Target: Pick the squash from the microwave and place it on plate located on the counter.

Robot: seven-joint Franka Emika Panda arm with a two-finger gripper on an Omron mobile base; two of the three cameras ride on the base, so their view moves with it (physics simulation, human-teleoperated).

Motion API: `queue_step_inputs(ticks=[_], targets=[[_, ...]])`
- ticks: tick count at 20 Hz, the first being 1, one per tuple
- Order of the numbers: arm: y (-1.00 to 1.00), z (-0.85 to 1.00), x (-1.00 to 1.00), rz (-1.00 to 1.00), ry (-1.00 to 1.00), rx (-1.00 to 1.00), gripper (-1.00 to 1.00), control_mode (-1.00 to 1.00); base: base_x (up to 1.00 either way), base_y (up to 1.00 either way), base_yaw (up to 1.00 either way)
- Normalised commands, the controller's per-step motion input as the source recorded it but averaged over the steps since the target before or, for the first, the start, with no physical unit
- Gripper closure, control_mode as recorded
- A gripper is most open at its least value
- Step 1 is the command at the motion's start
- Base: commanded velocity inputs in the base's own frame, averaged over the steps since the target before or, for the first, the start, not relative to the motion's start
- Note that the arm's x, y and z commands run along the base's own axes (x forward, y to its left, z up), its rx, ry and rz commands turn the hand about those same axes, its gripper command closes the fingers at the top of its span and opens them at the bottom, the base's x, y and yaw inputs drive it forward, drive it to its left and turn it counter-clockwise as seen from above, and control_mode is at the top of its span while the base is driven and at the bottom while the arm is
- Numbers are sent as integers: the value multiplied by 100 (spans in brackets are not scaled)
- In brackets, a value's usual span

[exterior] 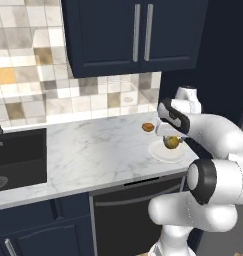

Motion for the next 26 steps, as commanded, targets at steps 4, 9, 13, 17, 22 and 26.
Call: queue_step_inputs(ticks=[4, 9, 13, 17, 22, 26], targets=[[-18, -69, 76, -3, 5, 0, 100, -100, 0, 0, 0], [-17, -76, 69, -2, 2, 0, 100, -100, 0, 0, 0], [-26, -51, 62, 0, 3, 0, 100, -100, 0, 0, 0], [-22, -21, 35, 0, 9, 0, 100, -100, 0, 0, 0], [0, 0, 3, 0, 1, 0, 100, -100, 0, 0, 0], [0, 0, 0, 0, 0, 0, -100, -100, 0, 0, 0]])
